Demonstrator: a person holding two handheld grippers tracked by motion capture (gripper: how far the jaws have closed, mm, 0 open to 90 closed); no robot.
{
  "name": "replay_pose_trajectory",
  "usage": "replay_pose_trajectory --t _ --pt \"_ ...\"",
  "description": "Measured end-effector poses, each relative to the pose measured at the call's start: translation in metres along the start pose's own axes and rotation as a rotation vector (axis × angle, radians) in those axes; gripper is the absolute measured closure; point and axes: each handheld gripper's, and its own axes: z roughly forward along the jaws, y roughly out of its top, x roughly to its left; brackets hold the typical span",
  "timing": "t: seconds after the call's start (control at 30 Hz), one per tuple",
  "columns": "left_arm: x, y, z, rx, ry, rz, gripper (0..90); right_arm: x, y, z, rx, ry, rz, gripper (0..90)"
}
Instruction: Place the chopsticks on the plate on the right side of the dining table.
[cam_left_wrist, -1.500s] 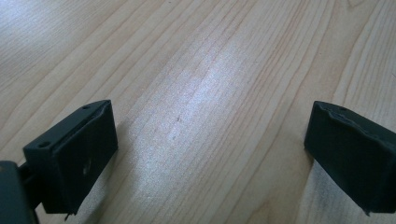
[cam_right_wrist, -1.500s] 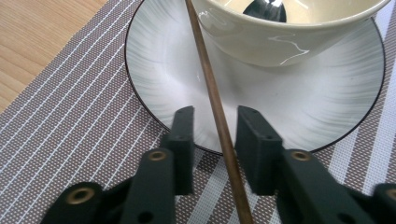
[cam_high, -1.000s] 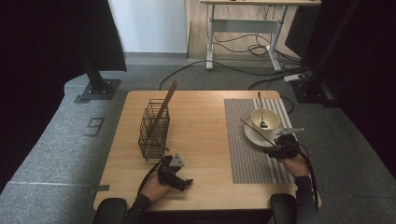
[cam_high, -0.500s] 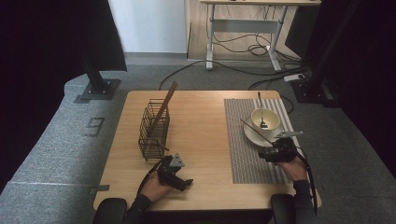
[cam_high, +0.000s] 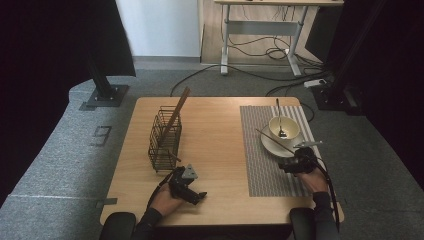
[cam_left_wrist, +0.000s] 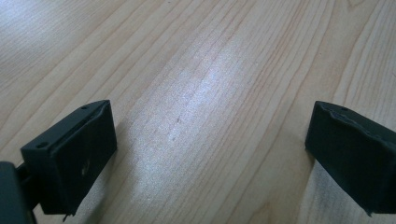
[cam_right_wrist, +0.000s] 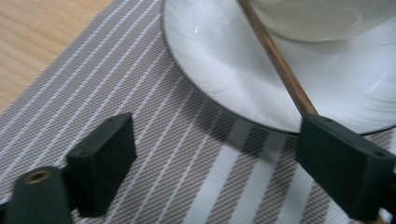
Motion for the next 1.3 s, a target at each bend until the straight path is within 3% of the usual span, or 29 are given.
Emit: replay_pose_trajectory --t 0.37,0.77,1.3 --pt "0.000 0.001 0.001 0.003 -0.001 0.002 0.9 -0.014 0.002 0.003 -0.021 -0.059 0.069 0.5" --pt "0.000 0.001 0.001 0.003 -0.001 0.003 0.5 -0.024 0.006 0.008 -0.064 -0.097 0.130 0.1" --pt "0.001 0.002 0.002 0.005 -0.001 0.002 0.1 -0.028 0.011 0.017 -0.070 -0.168 0.113 0.0"
